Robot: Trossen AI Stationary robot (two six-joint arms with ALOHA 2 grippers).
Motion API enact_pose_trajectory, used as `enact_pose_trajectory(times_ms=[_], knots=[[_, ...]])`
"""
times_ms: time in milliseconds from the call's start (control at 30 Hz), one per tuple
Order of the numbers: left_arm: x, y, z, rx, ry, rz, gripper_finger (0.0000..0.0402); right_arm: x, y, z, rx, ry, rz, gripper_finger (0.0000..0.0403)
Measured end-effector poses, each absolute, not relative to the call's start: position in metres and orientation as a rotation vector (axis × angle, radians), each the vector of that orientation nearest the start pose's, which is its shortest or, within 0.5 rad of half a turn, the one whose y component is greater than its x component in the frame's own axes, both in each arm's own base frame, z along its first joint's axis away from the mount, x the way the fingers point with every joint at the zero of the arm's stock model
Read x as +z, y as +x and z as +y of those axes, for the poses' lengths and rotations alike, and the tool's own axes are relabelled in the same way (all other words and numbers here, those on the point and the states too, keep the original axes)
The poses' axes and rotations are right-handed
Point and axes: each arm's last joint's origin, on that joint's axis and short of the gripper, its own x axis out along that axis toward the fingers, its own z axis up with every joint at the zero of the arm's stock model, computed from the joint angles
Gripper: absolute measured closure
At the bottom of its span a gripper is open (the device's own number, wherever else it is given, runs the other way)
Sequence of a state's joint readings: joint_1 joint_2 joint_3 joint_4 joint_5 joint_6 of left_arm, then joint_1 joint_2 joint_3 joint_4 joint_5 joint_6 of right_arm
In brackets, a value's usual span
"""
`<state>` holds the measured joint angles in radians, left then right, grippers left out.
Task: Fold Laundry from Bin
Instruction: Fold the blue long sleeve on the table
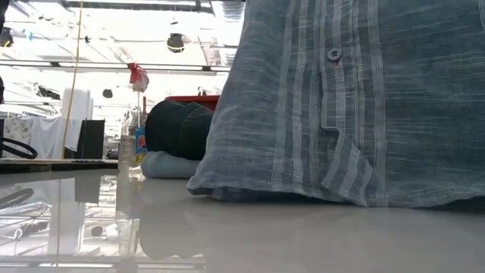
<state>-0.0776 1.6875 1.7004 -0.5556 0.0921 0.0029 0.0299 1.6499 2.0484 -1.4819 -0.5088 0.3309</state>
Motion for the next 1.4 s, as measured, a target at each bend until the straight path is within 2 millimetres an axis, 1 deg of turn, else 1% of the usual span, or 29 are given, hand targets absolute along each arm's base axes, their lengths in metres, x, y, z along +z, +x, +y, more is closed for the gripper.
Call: enact_pose_trajectory(times_ms=[67, 133, 300, 400, 467, 533, 667, 767, 867, 1000, 1067, 1233, 1300, 1333, 1400], knots=[[0.379, 0.376, -0.032, -0.163, -0.001, 0.547, 0.0399, 0.441, 0.276, 0.023, 0.262, 0.542, 1.161, 0.0166], [0.378, 0.376, -0.032, -0.16, -0.006, 0.557, 0.0399, 0.445, 0.265, 0.027, 0.184, 0.511, 1.171, 0.0161], [0.378, 0.376, -0.032, -0.152, -0.004, 0.559, 0.04, 0.46, 0.239, 0.049, -0.006, 0.366, 1.063, 0.0159], [0.378, 0.376, -0.032, -0.152, -0.003, 0.559, 0.04, 0.46, 0.231, 0.061, -0.079, 0.292, 1.027, 0.0159], [0.378, 0.376, -0.032, -0.153, -0.003, 0.559, 0.0401, 0.453, 0.231, 0.067, -0.089, 0.263, 1.041, 0.0159], [0.378, 0.375, -0.032, -0.156, -0.004, 0.56, 0.0401, 0.444, 0.234, 0.067, -0.102, 0.258, 1.059, 0.0159], [0.377, 0.375, -0.032, -0.156, -0.004, 0.565, 0.0401, 0.428, 0.233, 0.055, -0.167, 0.244, 1.073, 0.0159], [0.376, 0.375, -0.034, -0.16, -0.003, 0.576, 0.0401, 0.423, 0.232, 0.048, -0.153, 0.251, 0.986, 0.0159], [0.376, 0.374, -0.035, -0.163, 0.0, 0.577, 0.0401, 0.412, 0.227, 0.044, -0.139, 0.289, 0.977, 0.0159], [0.376, 0.374, -0.035, -0.164, 0.001, 0.577, 0.0401, 0.394, 0.228, 0.047, -0.081, 0.341, 0.974, 0.0158], [0.376, 0.374, -0.035, -0.163, 0.0, 0.577, 0.0401, 0.385, 0.229, 0.049, -0.068, 0.338, 0.972, 0.0158], [0.376, 0.374, -0.035, -0.161, 0.0, 0.578, 0.0401, 0.362, 0.233, 0.052, -0.067, 0.314, 1.035, 0.016], [0.376, 0.374, -0.035, -0.161, -0.001, 0.581, 0.0401, 0.359, 0.236, 0.056, -0.044, 0.286, 1.023, 0.0177], [0.376, 0.374, -0.035, -0.16, -0.004, 0.582, 0.0401, 0.359, 0.237, 0.058, -0.027, 0.276, 1.006, 0.0194], [0.376, 0.374, -0.035, -0.16, -0.008, 0.582, 0.0401, 0.363, 0.24, 0.061, 0.003, 0.281, 0.95, 0.0248]])
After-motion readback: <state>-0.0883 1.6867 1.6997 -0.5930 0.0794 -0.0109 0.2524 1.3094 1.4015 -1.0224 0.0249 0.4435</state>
